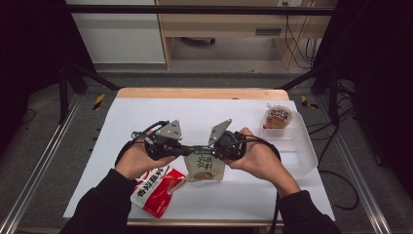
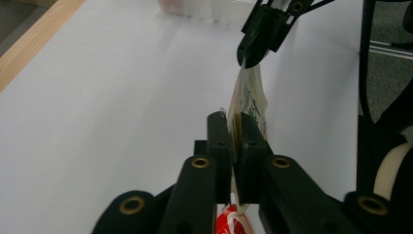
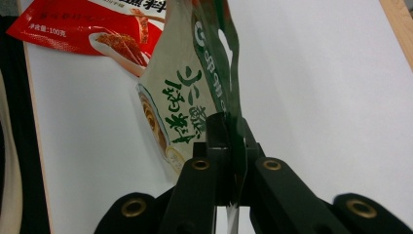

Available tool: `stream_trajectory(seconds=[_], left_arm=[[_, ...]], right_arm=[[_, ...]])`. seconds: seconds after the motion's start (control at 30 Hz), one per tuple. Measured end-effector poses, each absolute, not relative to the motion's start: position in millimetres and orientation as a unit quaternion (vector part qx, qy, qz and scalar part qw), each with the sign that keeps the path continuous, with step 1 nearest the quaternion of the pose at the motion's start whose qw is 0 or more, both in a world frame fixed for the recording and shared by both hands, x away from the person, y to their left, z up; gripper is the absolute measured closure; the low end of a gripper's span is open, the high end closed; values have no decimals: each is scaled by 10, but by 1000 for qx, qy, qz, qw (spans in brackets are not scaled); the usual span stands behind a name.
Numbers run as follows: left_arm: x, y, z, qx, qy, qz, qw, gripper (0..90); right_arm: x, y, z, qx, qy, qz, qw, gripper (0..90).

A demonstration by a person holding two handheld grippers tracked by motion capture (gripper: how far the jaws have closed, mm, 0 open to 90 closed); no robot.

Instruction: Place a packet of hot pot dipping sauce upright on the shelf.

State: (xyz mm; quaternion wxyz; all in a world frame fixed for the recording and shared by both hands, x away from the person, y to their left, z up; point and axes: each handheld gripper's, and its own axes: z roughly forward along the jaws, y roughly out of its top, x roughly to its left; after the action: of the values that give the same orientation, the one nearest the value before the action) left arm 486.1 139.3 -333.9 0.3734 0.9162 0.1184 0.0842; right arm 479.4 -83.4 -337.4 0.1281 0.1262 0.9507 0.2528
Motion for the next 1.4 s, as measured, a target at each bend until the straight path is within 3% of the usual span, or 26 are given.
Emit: stream_trajectory(seconds=[0.03, 0.17, 0.27, 0.43, 0.7, 1.4], left_arm=[[4861, 1400, -3341, 911, 126, 86, 383, 820], [4879, 1439, -3337, 902, 153, 96, 393, 507], [4873, 1478, -3347, 895, 164, 102, 401, 378], [4878, 1530, -3409, 894, 178, 112, 396, 239], [4887, 1588, -3512, 892, 196, 117, 390, 157], [4861, 1731, -3699, 890, 219, 134, 377, 96]], right_arm=[[4801, -833, -3371, 125, 950, 255, 127, 900], [4826, -829, -3323, 123, 955, 240, 122, 900], [4861, -844, -3296, 124, 955, 237, 129, 900], [4935, -917, -3229, 137, 951, 241, 135, 900], [5002, -1012, -3172, 144, 949, 244, 136, 900], [5012, -1247, -3036, 151, 941, 259, 159, 900]])
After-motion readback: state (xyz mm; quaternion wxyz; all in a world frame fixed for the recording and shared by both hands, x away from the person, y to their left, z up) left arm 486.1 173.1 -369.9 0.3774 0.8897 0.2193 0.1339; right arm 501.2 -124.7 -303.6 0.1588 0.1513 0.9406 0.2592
